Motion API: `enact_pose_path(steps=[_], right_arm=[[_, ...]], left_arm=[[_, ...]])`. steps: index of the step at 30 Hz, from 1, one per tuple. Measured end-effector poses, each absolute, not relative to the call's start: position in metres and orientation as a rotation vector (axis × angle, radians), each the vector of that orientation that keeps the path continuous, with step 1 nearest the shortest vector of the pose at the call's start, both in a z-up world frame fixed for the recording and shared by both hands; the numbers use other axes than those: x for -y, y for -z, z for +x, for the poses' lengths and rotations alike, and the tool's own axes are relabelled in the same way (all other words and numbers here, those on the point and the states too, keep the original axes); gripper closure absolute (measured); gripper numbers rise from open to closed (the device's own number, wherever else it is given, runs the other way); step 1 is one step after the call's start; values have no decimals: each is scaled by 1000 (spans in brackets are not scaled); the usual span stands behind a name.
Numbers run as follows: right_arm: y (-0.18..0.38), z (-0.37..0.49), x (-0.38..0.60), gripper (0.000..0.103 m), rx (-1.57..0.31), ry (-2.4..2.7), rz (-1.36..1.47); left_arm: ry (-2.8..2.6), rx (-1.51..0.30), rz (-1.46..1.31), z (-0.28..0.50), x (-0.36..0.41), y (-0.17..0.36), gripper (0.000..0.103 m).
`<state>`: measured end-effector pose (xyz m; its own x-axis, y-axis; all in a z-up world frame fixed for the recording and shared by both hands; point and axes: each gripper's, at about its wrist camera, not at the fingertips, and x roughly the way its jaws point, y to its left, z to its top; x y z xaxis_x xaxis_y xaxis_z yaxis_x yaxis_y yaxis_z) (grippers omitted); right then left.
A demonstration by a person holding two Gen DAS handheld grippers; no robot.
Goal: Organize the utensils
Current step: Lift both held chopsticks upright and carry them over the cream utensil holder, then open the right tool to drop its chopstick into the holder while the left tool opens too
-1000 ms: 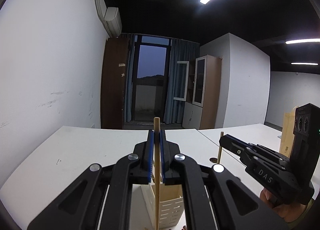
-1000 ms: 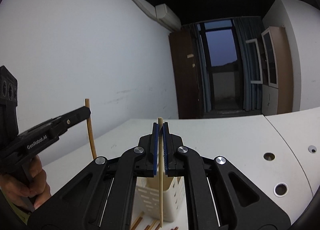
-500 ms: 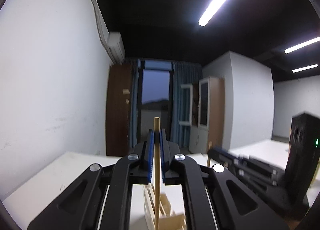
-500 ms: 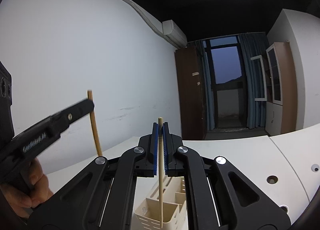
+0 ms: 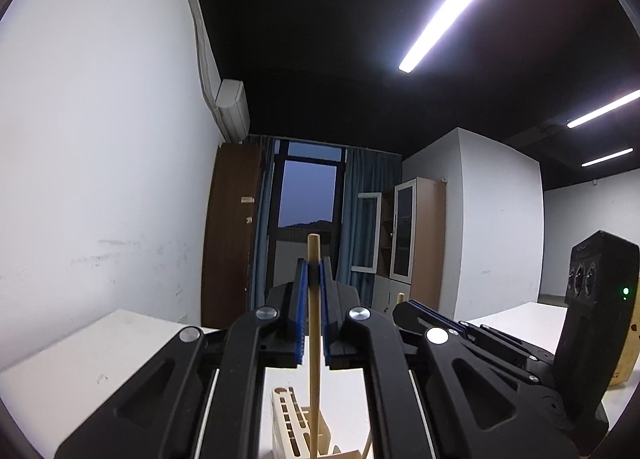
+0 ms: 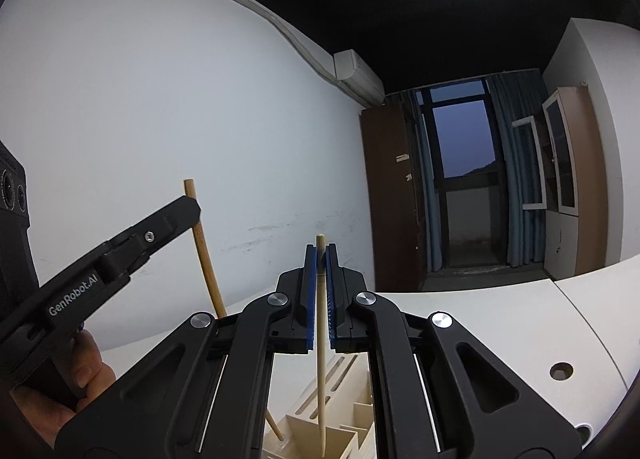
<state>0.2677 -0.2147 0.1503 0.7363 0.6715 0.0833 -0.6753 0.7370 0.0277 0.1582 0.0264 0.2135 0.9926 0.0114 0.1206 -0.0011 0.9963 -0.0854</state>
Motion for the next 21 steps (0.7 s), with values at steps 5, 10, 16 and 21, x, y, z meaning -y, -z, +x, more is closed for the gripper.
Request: enact_pose_path(steps=[5, 10, 16, 21], right_arm=[[-137, 274, 212, 99, 43, -738, 55], [-124, 281, 213, 99, 13, -749, 71], [-118, 281, 210, 99, -9, -772, 48], [-111, 285, 205, 99, -68, -778, 35]], left_arm=[[9, 59, -94, 168, -31, -190, 97], [16, 10, -97, 172, -33, -171, 97], [35, -18, -120, 177, -42, -155, 97], [42, -52, -97, 180, -41, -148, 97]])
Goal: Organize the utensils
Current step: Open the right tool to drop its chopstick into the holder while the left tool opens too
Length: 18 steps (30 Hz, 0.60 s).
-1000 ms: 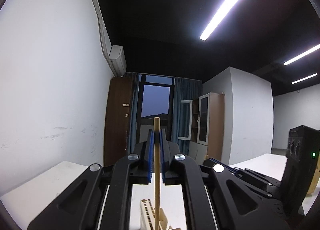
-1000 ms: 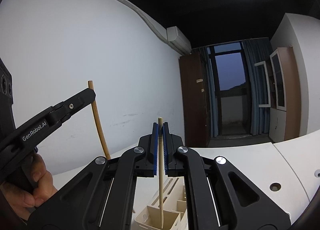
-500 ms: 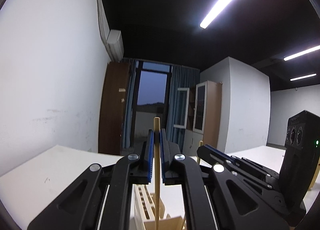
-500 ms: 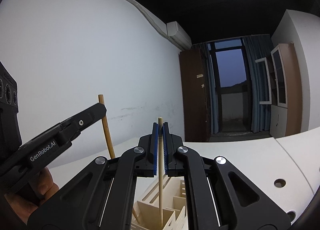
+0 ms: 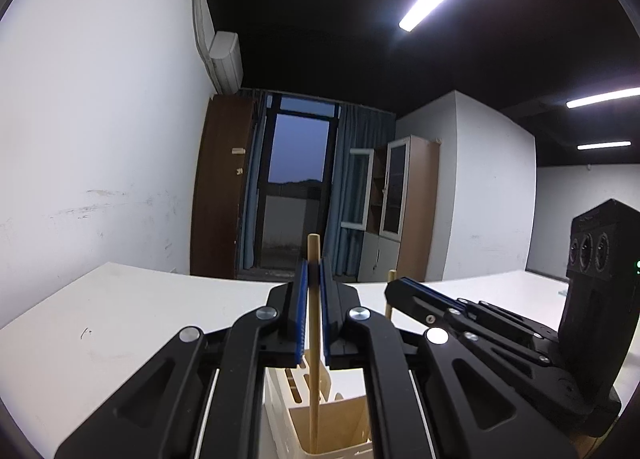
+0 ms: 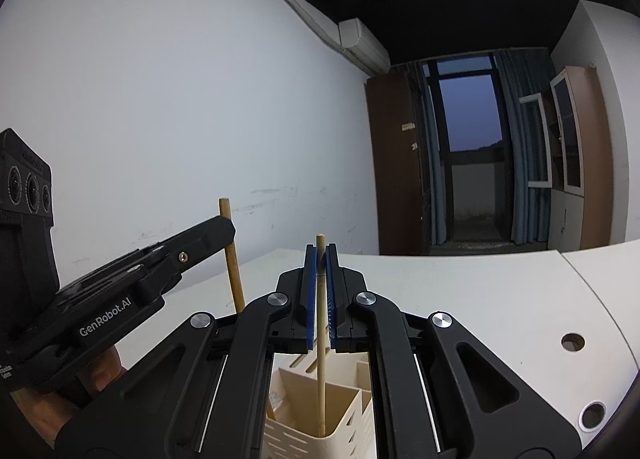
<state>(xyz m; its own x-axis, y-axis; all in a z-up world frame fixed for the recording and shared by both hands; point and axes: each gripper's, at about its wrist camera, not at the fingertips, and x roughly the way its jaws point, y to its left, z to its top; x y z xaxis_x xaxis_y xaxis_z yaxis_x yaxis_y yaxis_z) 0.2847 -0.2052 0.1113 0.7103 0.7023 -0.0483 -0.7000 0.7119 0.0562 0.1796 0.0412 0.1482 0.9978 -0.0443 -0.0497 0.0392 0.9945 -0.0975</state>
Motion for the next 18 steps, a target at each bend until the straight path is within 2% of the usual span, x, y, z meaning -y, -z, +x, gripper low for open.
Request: enact_pose_path(steps=[11, 12, 14, 18], right_arm=[[-106, 289, 203, 97, -135, -746, 3], [-106, 287, 204, 95, -137, -740, 4], [-107, 286, 209, 77, -130, -702, 33], [-108, 284, 214, 75, -137, -690, 43]], left_arm=[[59, -164, -128, 185, -52, -137, 97], [61, -168, -129, 185, -53, -137, 97], [56, -170, -125, 182, -53, -136, 97], [51, -165, -130, 178, -57, -141, 93]])
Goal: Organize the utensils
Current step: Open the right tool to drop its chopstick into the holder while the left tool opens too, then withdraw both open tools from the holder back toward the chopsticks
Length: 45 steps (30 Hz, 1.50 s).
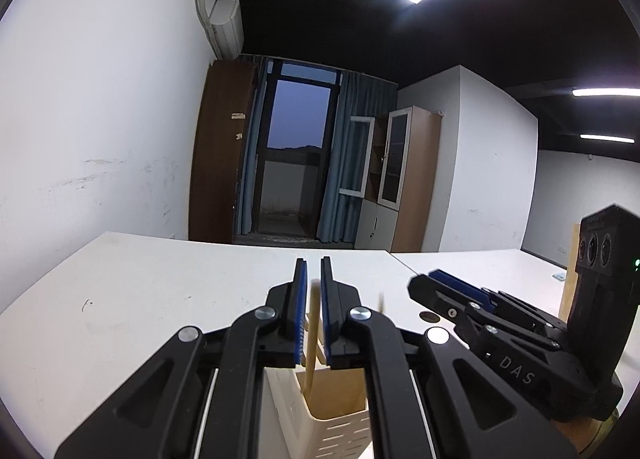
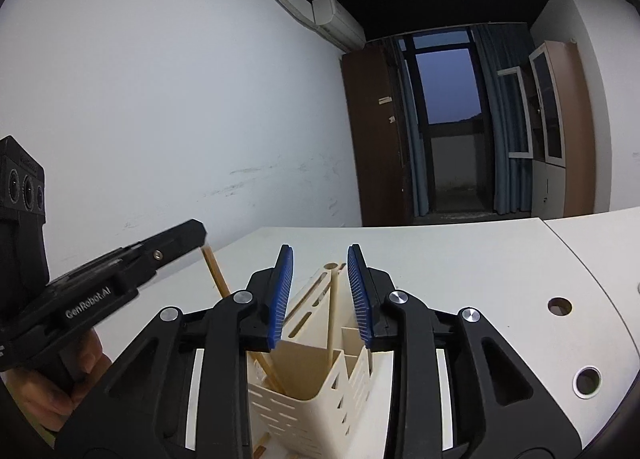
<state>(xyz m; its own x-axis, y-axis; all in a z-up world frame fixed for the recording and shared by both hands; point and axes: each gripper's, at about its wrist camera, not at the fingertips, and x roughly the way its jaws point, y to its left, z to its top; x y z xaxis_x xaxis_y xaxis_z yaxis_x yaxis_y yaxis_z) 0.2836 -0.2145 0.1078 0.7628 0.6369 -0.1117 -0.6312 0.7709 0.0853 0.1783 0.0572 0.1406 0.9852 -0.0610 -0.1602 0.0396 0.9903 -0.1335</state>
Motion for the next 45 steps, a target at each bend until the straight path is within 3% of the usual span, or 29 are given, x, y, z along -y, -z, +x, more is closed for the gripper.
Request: enact_pose_path(steps=[2, 9, 21, 26, 45], right_arm=[[-107, 283, 216, 75, -140, -693, 43], [-104, 271, 228, 71, -154, -681, 39], [-105, 235, 239, 57, -206, -657, 23], [-93, 223, 241, 55, -288, -668, 44], [-21, 222, 238, 41, -590, -532, -79]], left_arm=[[53, -160, -138, 176, -58, -143, 84], [43, -157, -151, 164, -65, -147, 83], [13, -197, -165, 120, -73, -144, 71], [2, -306, -123, 112, -71, -123, 64], [-51, -670, -104, 100, -71, -42, 60]])
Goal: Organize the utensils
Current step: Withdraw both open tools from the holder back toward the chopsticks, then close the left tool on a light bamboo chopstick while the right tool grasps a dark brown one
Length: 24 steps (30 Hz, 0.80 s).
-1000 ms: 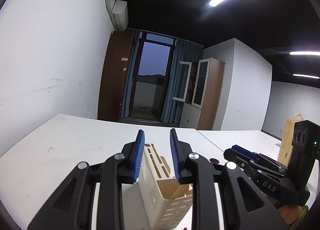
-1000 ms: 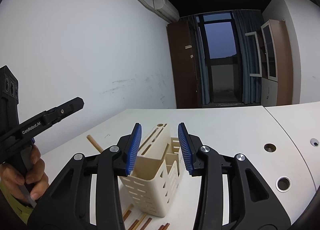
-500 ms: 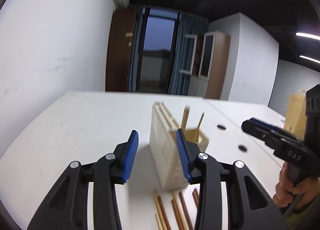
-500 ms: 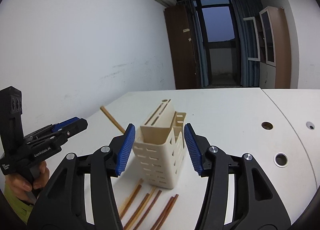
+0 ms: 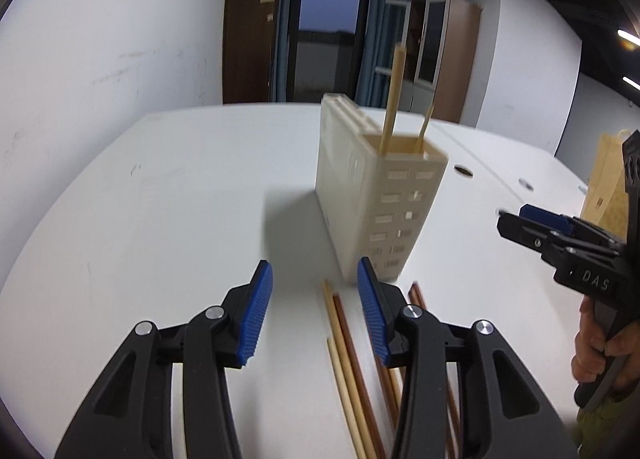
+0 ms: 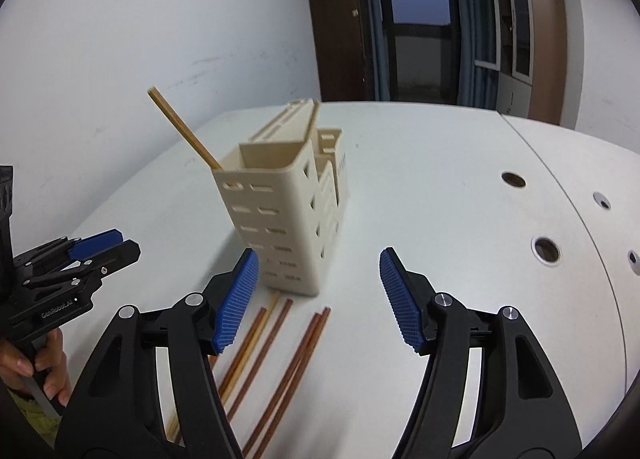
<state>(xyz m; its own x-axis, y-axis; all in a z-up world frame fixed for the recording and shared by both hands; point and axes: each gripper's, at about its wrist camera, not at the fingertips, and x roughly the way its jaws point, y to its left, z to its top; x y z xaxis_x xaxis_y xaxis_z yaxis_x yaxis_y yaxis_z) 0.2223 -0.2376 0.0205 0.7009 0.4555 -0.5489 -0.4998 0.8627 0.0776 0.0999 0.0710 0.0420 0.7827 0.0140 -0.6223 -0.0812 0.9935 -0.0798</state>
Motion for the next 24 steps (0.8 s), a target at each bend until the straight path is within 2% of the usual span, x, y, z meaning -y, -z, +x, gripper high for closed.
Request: enact_pose_path(steps=[12, 24], right_arm=[[30, 249, 237, 40, -823, -492, -93], [66, 260, 222, 40, -916, -468, -131]], left_arm=[[-62, -811, -70, 99, -66, -2, 60], [-38, -916, -75, 113, -58, 33, 60]])
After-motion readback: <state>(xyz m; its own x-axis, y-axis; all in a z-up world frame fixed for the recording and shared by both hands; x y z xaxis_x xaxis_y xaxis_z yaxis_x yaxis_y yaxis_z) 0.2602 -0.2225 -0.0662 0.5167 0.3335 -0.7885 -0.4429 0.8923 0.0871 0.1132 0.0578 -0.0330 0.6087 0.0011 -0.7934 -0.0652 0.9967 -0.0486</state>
